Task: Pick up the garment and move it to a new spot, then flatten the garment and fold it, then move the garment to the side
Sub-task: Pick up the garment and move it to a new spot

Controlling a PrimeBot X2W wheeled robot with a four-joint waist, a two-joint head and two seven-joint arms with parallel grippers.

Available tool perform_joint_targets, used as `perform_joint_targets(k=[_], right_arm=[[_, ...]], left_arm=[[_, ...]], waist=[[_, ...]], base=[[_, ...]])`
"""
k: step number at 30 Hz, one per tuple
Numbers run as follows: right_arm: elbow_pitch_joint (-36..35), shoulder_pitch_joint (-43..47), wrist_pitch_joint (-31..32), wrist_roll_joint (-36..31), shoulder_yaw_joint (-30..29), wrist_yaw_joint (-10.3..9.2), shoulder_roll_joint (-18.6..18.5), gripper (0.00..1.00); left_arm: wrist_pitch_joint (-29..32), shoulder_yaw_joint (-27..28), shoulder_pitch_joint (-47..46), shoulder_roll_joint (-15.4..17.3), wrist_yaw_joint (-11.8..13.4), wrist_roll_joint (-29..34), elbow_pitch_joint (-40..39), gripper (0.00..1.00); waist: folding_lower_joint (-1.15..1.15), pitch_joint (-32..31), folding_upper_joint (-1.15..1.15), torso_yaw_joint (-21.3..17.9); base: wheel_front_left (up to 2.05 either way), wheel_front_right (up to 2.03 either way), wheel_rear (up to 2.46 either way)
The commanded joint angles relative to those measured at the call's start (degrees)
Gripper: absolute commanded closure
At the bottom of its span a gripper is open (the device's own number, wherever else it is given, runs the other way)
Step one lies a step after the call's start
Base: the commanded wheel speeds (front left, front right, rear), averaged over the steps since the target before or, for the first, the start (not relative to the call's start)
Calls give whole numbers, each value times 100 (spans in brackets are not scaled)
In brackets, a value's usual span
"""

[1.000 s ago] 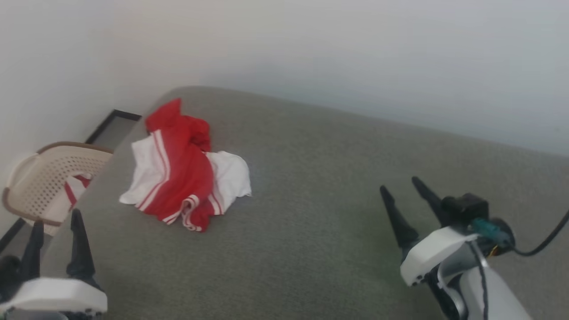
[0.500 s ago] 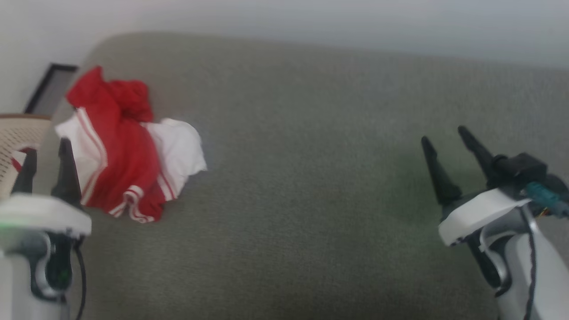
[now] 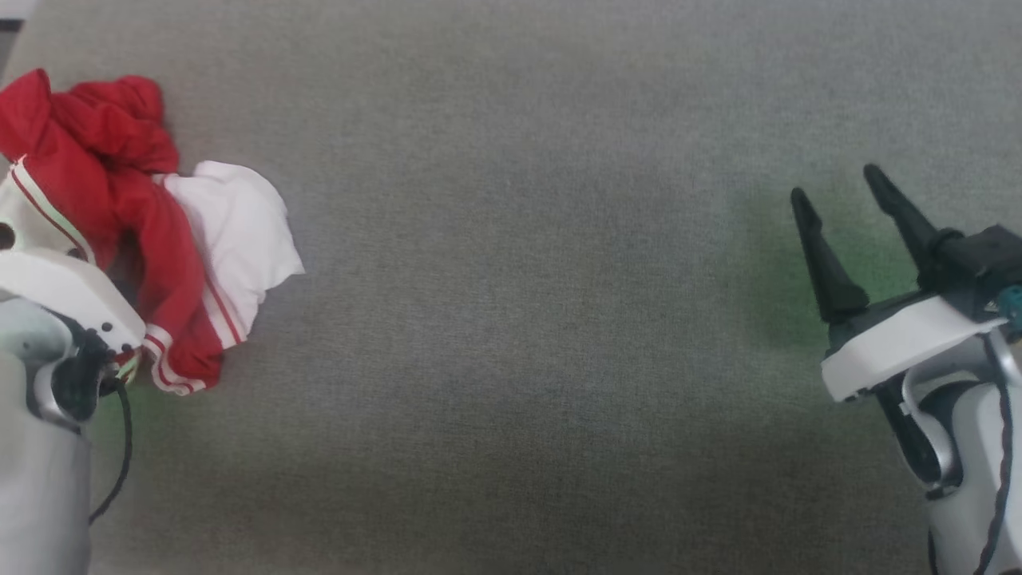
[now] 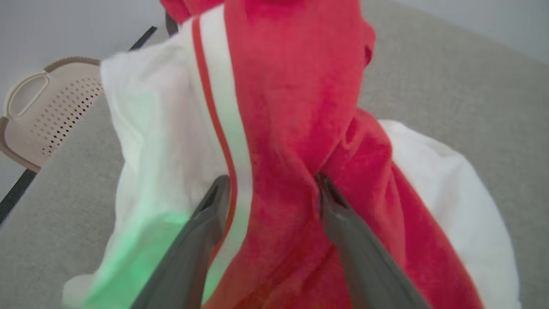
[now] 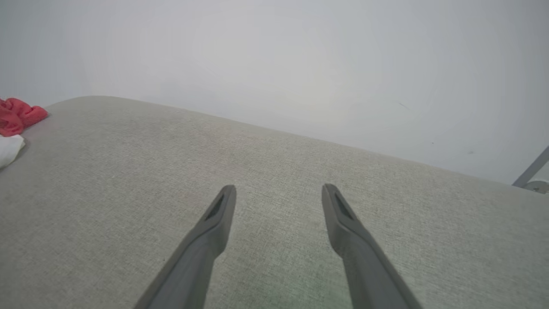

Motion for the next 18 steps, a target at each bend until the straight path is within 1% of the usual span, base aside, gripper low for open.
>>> perform_joint_targets(k=[1, 5, 8, 10, 11, 12, 13, 14, 15, 18], right_arm=[[-67, -44, 25, -1, 7, -3, -16, 0], [-171, -101, 129, 8, 29, -3, -69, 0], [-256, -131, 212, 14, 45, -3, -93, 0], [-285, -152, 235, 25, 56, -4, -106, 0], [-294, -165, 252, 25, 63, -3, -107, 0], [-304, -184, 257, 30, 68, -4, -102, 0], [-308, -201, 260, 34, 67, -4, -100, 0], [-302, -211, 255, 35, 57, -4, -94, 0], [-290, -210, 244, 38, 45, -4, -82, 0], [-256, -199, 214, 35, 19, -4, -51, 0]], left_arm=[[141, -39, -185, 42, -17, 17, 226, 0], [736, -272, -590, 125, -45, 90, 1034, 0], [1058, -427, -830, 96, -84, 139, 1546, 0], [1164, -496, -967, 61, -135, 135, 1825, 0], [1160, -517, -1037, 39, -152, 126, 1940, 3], [1119, -538, -1093, 21, -171, 131, 2035, 12], [1079, -554, -1160, 9, -199, 137, 2134, 51], [1032, -577, -1196, -5, -240, 136, 2204, 71], [923, -598, -1246, 10, -261, 171, 2263, 100], [728, -639, -1336, 77, -298, 216, 2362, 100]], waist=[[0, 83, 0, -32], [0, 168, 0, -50], [0, 220, 0, -70], [0, 247, 0, -91], [0, 258, 0, -101], [0, 265, 0, -108], [0, 268, 0, -116], [0, 263, 0, -121], [0, 253, 0, -125], [0, 209, 0, -124]], base=[[0, 0, 0], [0, 0, 0], [0, 0, 0], [0, 0, 0], [0, 0, 0], [0, 0, 0], [0, 0, 0], [0, 0, 0], [0, 0, 0], [0, 0, 0]])
